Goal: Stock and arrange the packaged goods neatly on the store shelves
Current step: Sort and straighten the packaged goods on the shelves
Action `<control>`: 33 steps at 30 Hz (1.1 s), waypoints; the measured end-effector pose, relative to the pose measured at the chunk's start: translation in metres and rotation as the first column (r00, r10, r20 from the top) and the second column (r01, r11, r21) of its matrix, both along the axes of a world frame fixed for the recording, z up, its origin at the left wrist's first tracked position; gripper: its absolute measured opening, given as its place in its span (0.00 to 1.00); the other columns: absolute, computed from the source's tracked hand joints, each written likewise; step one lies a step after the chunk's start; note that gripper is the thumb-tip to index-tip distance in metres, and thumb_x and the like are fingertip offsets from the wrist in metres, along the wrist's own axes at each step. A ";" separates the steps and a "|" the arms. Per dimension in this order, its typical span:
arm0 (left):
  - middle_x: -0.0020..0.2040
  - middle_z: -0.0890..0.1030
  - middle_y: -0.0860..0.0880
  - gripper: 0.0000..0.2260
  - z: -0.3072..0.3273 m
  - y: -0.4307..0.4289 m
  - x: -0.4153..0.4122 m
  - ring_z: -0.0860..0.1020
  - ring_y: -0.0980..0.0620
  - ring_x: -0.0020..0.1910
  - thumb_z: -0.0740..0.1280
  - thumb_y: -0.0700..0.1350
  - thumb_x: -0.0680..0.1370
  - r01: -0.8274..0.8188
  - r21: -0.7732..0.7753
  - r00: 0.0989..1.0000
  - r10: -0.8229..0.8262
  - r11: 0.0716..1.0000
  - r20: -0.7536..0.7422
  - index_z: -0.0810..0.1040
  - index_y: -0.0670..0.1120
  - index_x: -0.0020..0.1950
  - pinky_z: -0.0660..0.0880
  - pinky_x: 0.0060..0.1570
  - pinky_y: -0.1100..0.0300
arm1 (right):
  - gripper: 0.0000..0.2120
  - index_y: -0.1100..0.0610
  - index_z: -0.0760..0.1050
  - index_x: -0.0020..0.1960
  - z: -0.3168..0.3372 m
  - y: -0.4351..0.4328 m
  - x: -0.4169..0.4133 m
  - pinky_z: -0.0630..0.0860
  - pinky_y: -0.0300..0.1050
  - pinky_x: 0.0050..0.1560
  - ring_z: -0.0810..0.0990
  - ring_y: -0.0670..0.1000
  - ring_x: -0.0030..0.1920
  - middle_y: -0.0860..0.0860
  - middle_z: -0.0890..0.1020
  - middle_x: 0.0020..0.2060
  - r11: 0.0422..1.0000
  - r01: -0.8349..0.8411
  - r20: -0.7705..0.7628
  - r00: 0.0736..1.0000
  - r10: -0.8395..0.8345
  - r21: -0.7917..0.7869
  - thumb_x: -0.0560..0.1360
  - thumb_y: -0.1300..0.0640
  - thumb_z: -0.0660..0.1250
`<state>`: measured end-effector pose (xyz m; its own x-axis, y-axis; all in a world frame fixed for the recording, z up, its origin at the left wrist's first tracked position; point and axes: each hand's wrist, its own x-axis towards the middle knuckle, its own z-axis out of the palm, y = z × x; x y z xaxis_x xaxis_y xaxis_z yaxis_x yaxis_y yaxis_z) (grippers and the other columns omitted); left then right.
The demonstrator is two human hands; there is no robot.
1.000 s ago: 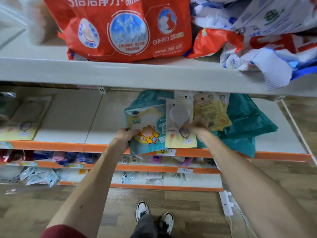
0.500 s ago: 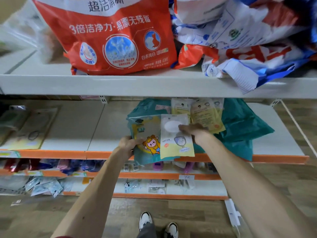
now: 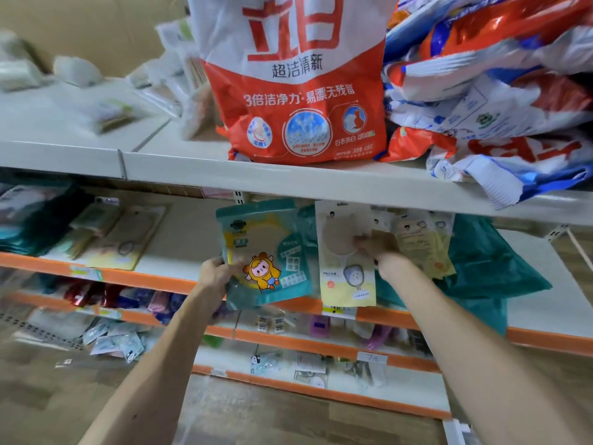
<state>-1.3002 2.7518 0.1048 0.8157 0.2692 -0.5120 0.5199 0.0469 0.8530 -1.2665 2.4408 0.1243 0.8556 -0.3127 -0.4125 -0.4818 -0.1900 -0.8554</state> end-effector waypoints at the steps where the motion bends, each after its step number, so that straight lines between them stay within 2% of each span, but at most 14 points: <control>1: 0.47 0.84 0.36 0.11 0.003 0.011 -0.003 0.82 0.36 0.46 0.75 0.40 0.72 -0.007 -0.004 1.000 0.007 1.000 0.003 0.79 0.36 0.49 0.80 0.49 0.39 | 0.19 0.61 0.77 0.62 0.002 0.012 0.002 0.78 0.56 0.59 0.80 0.57 0.54 0.56 0.81 0.56 1.000 -0.001 0.006 1.000 0.001 0.006 0.73 0.59 0.72; 5: 0.45 0.84 0.36 0.13 0.007 0.068 -0.022 0.83 0.37 0.43 0.76 0.43 0.72 -0.051 -0.001 0.999 0.051 0.999 0.019 0.79 0.36 0.49 0.79 0.46 0.35 | 0.19 0.60 0.74 0.62 0.011 0.074 0.009 0.79 0.51 0.54 0.80 0.55 0.50 0.55 0.79 0.52 0.998 -0.058 -0.007 0.998 0.058 -0.007 0.74 0.56 0.72; 9: 0.44 0.84 0.38 0.09 0.008 0.139 -0.050 0.82 0.40 0.41 0.75 0.42 0.72 -0.151 0.039 0.988 0.150 0.988 0.032 0.80 0.38 0.46 0.81 0.47 0.42 | 0.15 0.64 0.75 0.59 0.006 0.149 0.007 0.80 0.50 0.51 0.81 0.56 0.45 0.57 0.81 0.43 0.992 -0.116 -0.088 0.989 0.119 0.044 0.76 0.57 0.70; 11: 0.44 0.84 0.39 0.07 0.006 0.180 -0.066 0.82 0.40 0.41 0.75 0.40 0.72 -0.202 0.039 0.979 0.200 0.979 0.041 0.80 0.38 0.45 0.81 0.46 0.46 | 0.14 0.65 0.76 0.56 0.002 0.190 0.002 0.79 0.50 0.54 0.81 0.56 0.46 0.57 0.80 0.43 0.991 -0.134 -0.096 0.986 0.134 0.010 0.74 0.59 0.72; 15: 0.37 0.81 0.41 0.05 0.007 0.259 -0.096 0.78 0.46 0.32 0.71 0.37 0.75 -0.256 0.040 0.966 0.254 0.966 0.044 0.78 0.37 0.41 0.75 0.29 0.61 | 0.10 0.62 0.75 0.46 -0.001 0.273 -0.014 0.74 0.47 0.45 0.78 0.55 0.45 0.58 0.79 0.45 0.986 -0.153 -0.043 0.988 0.151 -0.069 0.70 0.61 0.75; 18: 0.36 0.80 0.41 0.04 0.008 0.308 -0.109 0.78 0.51 0.26 0.70 0.36 0.76 -0.296 0.036 0.954 0.293 0.955 0.064 0.77 0.37 0.42 0.73 0.24 0.64 | 0.14 0.64 0.77 0.46 -0.007 0.324 -0.019 0.77 0.50 0.44 0.80 0.56 0.44 0.59 0.81 0.45 0.987 -0.152 -0.034 0.988 0.150 -0.049 0.67 0.59 0.77; 19: 0.37 0.80 0.41 0.05 0.009 0.323 -0.112 0.79 0.50 0.27 0.70 0.36 0.76 -0.302 0.028 0.951 0.300 0.953 0.070 0.77 0.37 0.42 0.75 0.24 0.64 | 0.14 0.64 0.77 0.47 -0.007 0.339 -0.020 0.77 0.50 0.44 0.80 0.56 0.44 0.58 0.81 0.45 0.987 -0.154 -0.027 0.988 0.153 -0.034 0.68 0.58 0.77; 21: 0.43 0.82 0.38 0.04 0.008 0.348 -0.117 0.80 0.44 0.37 0.70 0.36 0.76 -0.316 0.006 0.946 0.315 0.949 0.071 0.78 0.37 0.42 0.81 0.37 0.54 | 0.16 0.65 0.76 0.52 -0.004 0.367 -0.023 0.77 0.50 0.48 0.80 0.57 0.47 0.57 0.80 0.47 0.987 -0.161 -0.025 0.987 0.160 -0.016 0.69 0.58 0.76; 22: 0.46 0.82 0.37 0.04 0.008 0.360 -0.119 0.80 0.42 0.41 0.70 0.36 0.76 -0.323 -0.001 0.944 0.322 0.947 0.075 0.78 0.36 0.44 0.81 0.43 0.49 | 0.17 0.65 0.76 0.53 -0.005 0.378 -0.023 0.78 0.51 0.49 0.80 0.58 0.48 0.57 0.80 0.47 0.987 -0.161 -0.020 0.987 0.161 -0.004 0.70 0.58 0.76; 23: 0.47 0.82 0.37 0.04 0.010 0.371 -0.121 0.80 0.41 0.43 0.70 0.36 0.76 -0.328 -0.007 0.942 0.327 0.945 0.078 0.79 0.35 0.47 0.80 0.46 0.47 | 0.17 0.66 0.76 0.54 -0.003 0.389 -0.023 0.77 0.50 0.48 0.80 0.58 0.48 0.57 0.80 0.47 0.987 -0.164 -0.019 0.986 0.164 0.006 0.70 0.58 0.75; 25: 0.47 0.82 0.37 0.07 0.012 0.389 -0.122 0.80 0.41 0.40 0.70 0.37 0.76 -0.332 0.000 0.939 0.331 0.943 0.092 0.78 0.34 0.51 0.80 0.40 0.51 | 0.17 0.66 0.76 0.53 -0.003 0.408 -0.022 0.76 0.50 0.47 0.79 0.57 0.46 0.58 0.80 0.47 0.987 -0.161 -0.002 0.987 0.162 0.027 0.70 0.59 0.75; 29: 0.43 0.82 0.40 0.06 0.014 0.422 -0.114 0.80 0.43 0.37 0.70 0.38 0.76 -0.338 0.004 0.934 0.335 0.941 0.126 0.78 0.35 0.50 0.79 0.33 0.56 | 0.21 0.66 0.74 0.58 -0.001 0.437 -0.016 0.77 0.53 0.55 0.80 0.59 0.54 0.59 0.80 0.54 0.989 -0.143 -0.004 0.990 0.143 0.029 0.71 0.59 0.75; 31: 0.42 0.82 0.40 0.05 0.013 0.436 -0.106 0.80 0.43 0.36 0.70 0.38 0.76 -0.343 0.010 0.932 0.339 0.939 0.131 0.78 0.37 0.47 0.80 0.34 0.56 | 0.23 0.67 0.72 0.61 -0.001 0.448 -0.010 0.76 0.53 0.57 0.79 0.60 0.56 0.59 0.79 0.56 0.990 -0.135 -0.002 0.991 0.135 0.042 0.71 0.59 0.75; 33: 0.42 0.83 0.40 0.05 0.011 0.448 -0.098 0.81 0.42 0.37 0.71 0.39 0.76 -0.346 0.014 0.931 0.342 0.938 0.125 0.78 0.37 0.46 0.81 0.39 0.53 | 0.25 0.66 0.71 0.63 -0.005 0.456 -0.001 0.76 0.52 0.58 0.78 0.60 0.58 0.59 0.78 0.58 0.992 -0.113 -0.008 0.993 0.114 0.060 0.71 0.59 0.75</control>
<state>-1.3979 3.1995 0.1156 0.7240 0.5603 -0.4024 0.3721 0.1740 0.9118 -1.2676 2.8972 0.1197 0.8792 -0.1886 -0.4376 -0.4701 -0.1928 -0.8613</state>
